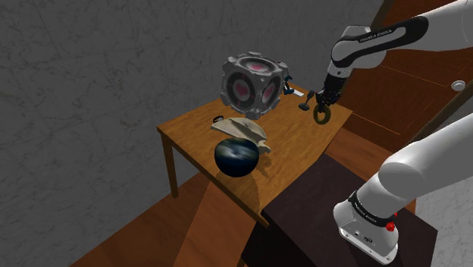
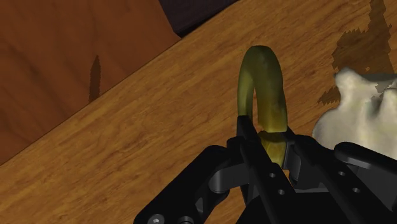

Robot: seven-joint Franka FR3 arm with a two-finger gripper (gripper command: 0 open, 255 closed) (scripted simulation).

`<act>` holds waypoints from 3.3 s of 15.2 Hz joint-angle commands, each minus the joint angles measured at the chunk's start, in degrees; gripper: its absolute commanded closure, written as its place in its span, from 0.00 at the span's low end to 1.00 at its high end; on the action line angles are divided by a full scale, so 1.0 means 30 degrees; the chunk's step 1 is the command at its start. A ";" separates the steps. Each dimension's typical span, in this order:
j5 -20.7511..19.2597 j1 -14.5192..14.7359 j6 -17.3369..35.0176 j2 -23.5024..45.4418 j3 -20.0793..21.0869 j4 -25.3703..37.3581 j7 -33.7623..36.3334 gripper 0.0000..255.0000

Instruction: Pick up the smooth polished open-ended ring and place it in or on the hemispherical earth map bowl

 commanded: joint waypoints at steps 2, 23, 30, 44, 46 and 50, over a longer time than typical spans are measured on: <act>-0.0059 -0.0010 -0.0861 -0.0355 0.0082 0.0510 0.0080 1.00; 0.3086 0.4311 -0.1426 -0.1415 0.6513 0.0273 0.8995 1.00; 0.3985 0.5787 -0.1322 0.0229 0.8654 0.2107 1.2118 1.00; 0.3779 0.6877 -0.3289 0.0421 1.0292 0.4467 1.4904 0.00; 0.3760 0.6906 -0.3228 0.0354 1.0345 0.4338 1.4964 0.00; 0.3798 0.6947 -0.2180 0.0554 1.0429 0.3491 1.4962 0.00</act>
